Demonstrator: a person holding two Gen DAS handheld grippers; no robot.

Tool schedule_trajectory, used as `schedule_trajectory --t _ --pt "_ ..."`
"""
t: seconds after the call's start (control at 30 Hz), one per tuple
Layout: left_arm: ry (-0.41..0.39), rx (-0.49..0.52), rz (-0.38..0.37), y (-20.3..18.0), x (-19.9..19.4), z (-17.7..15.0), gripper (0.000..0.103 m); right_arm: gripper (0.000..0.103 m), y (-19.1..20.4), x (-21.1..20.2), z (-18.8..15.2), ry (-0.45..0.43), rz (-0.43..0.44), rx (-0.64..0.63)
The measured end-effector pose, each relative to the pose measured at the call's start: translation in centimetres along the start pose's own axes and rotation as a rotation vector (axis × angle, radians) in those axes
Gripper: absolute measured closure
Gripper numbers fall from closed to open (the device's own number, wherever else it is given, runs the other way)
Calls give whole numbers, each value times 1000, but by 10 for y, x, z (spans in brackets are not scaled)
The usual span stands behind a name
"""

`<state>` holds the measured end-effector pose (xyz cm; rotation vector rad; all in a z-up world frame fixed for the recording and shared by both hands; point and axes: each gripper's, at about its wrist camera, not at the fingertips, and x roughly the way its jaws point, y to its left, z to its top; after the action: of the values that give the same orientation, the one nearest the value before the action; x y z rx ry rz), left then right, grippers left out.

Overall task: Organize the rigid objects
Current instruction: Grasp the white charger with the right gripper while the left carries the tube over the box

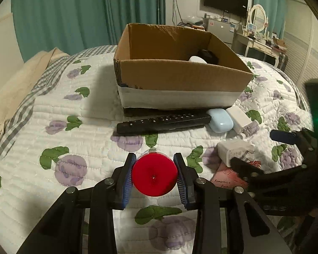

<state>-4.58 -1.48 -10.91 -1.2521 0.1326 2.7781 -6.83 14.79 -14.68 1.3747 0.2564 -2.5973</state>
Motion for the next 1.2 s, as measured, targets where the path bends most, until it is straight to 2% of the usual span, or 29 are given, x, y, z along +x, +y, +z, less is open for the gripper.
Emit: schedule_trajectory --t 0.13,0.2,0.27,0.37,0.5,0.83,1.0,1.2 --pt "0 -4 -5 1 0 0 67 4 8 17 4 34 23 -1" --pt "2 -7 -9 3 0 -1 67 13 9 25 3 53 31 7" --pt "3 -8 -10 3 0 -1 67 17 7 30 2 65 30 19" --pt "3 -8 -10 3 0 -1 67 40 5 33 1 70 46 29" --pt "5 -12 -11 3 -1 -1 67 44 1 23 -2 36 58 35" --pt "-45 -25 -24 -4 -33 5 67 48 -2 -43 0 -102 46 1" --pt "-106 -33 -35 -5 -60 25 67 48 -1 -75 13 -178 48 -10" --pt "-172 -21 -39 -7 -80 65 67 48 -9 -117 51 -296 45 -25"
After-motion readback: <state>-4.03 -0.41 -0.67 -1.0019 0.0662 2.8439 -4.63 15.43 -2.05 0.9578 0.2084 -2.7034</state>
